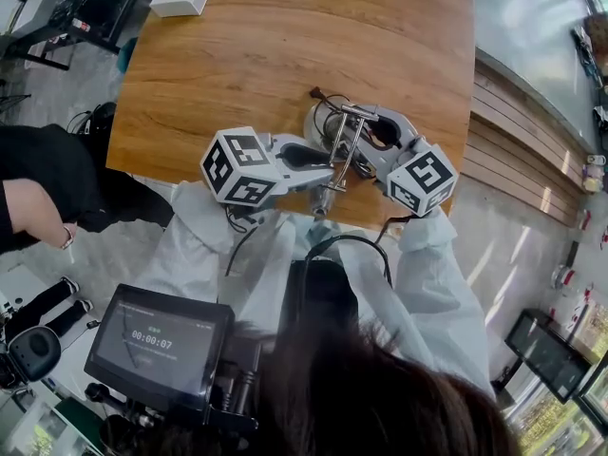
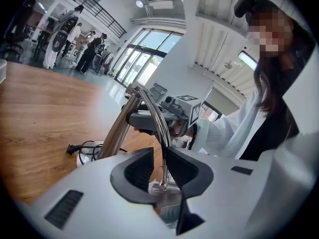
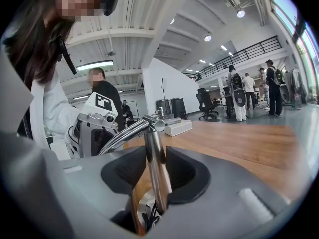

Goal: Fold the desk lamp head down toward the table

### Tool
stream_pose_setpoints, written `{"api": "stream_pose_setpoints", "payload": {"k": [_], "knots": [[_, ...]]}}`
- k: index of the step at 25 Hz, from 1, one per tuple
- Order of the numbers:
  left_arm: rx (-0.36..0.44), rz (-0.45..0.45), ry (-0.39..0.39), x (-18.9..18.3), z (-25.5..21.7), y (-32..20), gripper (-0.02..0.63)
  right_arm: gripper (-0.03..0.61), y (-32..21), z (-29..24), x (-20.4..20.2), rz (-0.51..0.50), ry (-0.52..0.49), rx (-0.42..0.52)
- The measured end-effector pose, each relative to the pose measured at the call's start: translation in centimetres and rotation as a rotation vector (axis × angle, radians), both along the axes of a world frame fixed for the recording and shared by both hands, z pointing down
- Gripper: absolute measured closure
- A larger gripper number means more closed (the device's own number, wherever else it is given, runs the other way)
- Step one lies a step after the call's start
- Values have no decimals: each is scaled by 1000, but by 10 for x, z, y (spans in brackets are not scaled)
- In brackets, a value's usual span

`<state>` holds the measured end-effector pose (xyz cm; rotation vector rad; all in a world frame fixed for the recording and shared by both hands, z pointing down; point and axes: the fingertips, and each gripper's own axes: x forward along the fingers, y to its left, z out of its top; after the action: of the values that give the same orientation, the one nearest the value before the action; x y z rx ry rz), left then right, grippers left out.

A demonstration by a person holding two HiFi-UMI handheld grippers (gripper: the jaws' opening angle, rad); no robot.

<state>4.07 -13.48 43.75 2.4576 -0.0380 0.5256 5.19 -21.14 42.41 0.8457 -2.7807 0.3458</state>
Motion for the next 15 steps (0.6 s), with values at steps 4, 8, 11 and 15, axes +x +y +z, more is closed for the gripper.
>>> {"api": "stream_pose_setpoints", "payload": {"k": [4, 8, 11, 15], "knots": [[22, -1, -4, 2, 4, -3, 532, 456, -1, 0, 2, 12, -1, -1], [3, -50, 25, 1, 5, -5, 532, 456, -3, 2, 3, 29, 2, -5], [7, -133, 82, -3, 0, -10, 532, 454, -3, 5, 4, 58, -9, -36], [27, -302, 155, -29, -14, -26, 532, 454, 0, 12, 14, 118, -18, -77]]}}
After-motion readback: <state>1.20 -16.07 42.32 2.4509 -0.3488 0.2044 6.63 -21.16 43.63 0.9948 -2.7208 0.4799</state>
